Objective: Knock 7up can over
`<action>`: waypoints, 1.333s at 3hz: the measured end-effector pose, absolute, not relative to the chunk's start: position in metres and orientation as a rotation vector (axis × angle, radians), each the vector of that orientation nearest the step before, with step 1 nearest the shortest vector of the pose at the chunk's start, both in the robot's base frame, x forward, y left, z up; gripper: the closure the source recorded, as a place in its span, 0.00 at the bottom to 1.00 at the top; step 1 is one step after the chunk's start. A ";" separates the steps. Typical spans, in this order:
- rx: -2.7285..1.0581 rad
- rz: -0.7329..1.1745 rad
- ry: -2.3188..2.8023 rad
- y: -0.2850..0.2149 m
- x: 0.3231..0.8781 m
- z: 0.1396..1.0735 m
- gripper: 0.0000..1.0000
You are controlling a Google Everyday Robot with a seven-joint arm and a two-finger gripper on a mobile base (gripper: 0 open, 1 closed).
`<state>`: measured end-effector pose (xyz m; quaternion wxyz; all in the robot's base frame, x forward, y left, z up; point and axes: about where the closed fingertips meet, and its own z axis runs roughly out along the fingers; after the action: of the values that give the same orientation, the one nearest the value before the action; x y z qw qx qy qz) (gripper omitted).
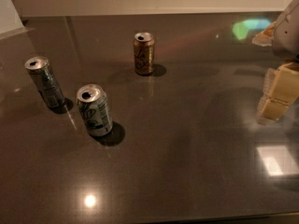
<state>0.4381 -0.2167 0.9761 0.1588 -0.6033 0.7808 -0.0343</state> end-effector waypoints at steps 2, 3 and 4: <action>-1.743 -0.034 2.147 -0.193 0.443 0.973 0.00; -1.763 0.088 2.029 -0.154 0.452 0.962 0.00; -1.769 0.222 1.927 -0.112 0.460 0.946 0.00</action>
Offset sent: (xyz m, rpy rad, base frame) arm 0.0138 0.0688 -0.0138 0.1908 -0.0391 0.1711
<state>0.4599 -0.1121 0.9462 0.2556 -0.6514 0.7096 0.0818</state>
